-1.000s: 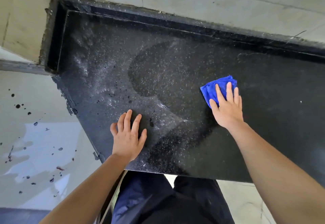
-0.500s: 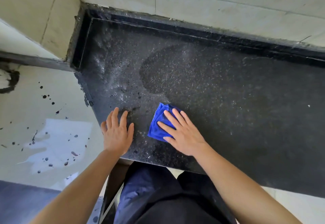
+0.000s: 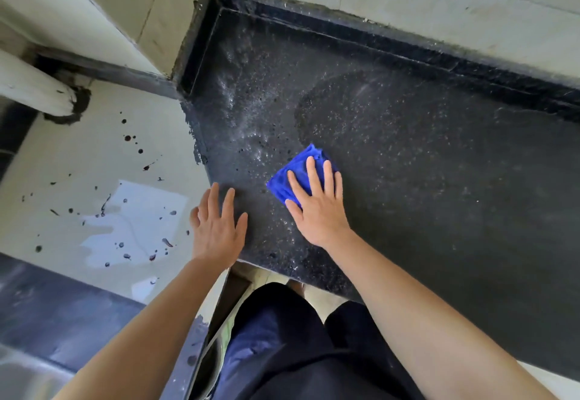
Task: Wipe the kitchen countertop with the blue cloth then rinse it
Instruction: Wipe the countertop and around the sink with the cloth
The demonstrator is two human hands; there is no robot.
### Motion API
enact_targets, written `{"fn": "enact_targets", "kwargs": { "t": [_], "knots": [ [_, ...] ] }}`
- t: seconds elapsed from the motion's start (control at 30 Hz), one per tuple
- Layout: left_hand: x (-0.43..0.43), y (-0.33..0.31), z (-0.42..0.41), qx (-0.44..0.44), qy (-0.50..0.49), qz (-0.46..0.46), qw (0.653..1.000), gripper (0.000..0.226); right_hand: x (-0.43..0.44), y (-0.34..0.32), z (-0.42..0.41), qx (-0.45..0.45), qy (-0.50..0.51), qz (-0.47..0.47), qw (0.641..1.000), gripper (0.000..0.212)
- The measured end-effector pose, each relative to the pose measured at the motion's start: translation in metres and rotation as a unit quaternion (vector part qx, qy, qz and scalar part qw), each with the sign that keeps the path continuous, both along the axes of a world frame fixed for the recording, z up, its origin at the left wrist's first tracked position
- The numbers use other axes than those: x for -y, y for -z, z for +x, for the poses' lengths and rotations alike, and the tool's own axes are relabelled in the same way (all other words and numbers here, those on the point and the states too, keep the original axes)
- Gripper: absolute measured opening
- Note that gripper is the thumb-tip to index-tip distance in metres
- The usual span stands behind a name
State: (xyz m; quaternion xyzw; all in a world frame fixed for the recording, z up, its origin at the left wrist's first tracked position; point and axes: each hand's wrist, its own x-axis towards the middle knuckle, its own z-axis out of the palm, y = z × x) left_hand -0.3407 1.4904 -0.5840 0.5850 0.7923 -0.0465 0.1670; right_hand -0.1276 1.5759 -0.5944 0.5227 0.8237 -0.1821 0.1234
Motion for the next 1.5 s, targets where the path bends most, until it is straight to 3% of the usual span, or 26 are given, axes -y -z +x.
{"fn": "enact_targets", "kwargs": {
  "t": [0.13,0.2,0.33,0.53,0.7,0.87,0.93,1.17,1.3,1.5],
  "knots": [
    [0.002,0.002,-0.014,0.005,-0.008,-0.018,1.000,0.062,0.022,0.000,0.040,-0.022,-0.172,-0.003,0.985,0.058],
    [0.002,0.003,-0.014,0.013,-0.002,-0.019,1.000,0.063,0.010,-0.002,0.080,0.009,-0.196,0.001,0.981,0.059],
    [0.002,0.001,-0.012,0.031,-0.014,-0.007,0.999,0.063,-0.032,-0.015,0.116,0.073,-0.044,-0.022,0.996,0.059],
    [0.012,-0.005,-0.009,0.023,-0.019,-0.011,0.999,0.058,-0.084,-0.006,0.015,0.048,0.121,-0.026,0.991,0.061],
    [0.042,-0.017,-0.005,0.017,-0.041,0.001,0.999,0.051,-0.027,-0.009,-0.058,0.011,-0.044,-0.011,0.999,0.061],
    [0.072,-0.019,0.006,0.007,-0.069,-0.003,0.998,0.050,0.042,-0.007,-0.004,-0.030,-0.224,-0.017,0.974,0.059],
    [0.083,-0.018,0.016,0.001,-0.077,-0.005,0.997,0.052,0.046,-0.006,0.043,-0.014,-0.223,-0.021,0.975,0.059],
    [0.128,-0.018,0.056,0.001,-0.129,-0.035,0.991,0.058,0.035,-0.014,0.174,0.076,-0.078,-0.016,0.994,0.061],
    [0.148,-0.019,0.069,-0.003,-0.158,-0.047,0.986,0.056,0.056,-0.001,0.168,0.042,-0.073,0.026,0.996,0.059],
    [0.171,-0.027,0.073,-0.005,-0.164,-0.043,0.985,0.053,0.113,0.004,0.129,-0.005,-0.183,0.037,0.982,0.058]
  ]
}}
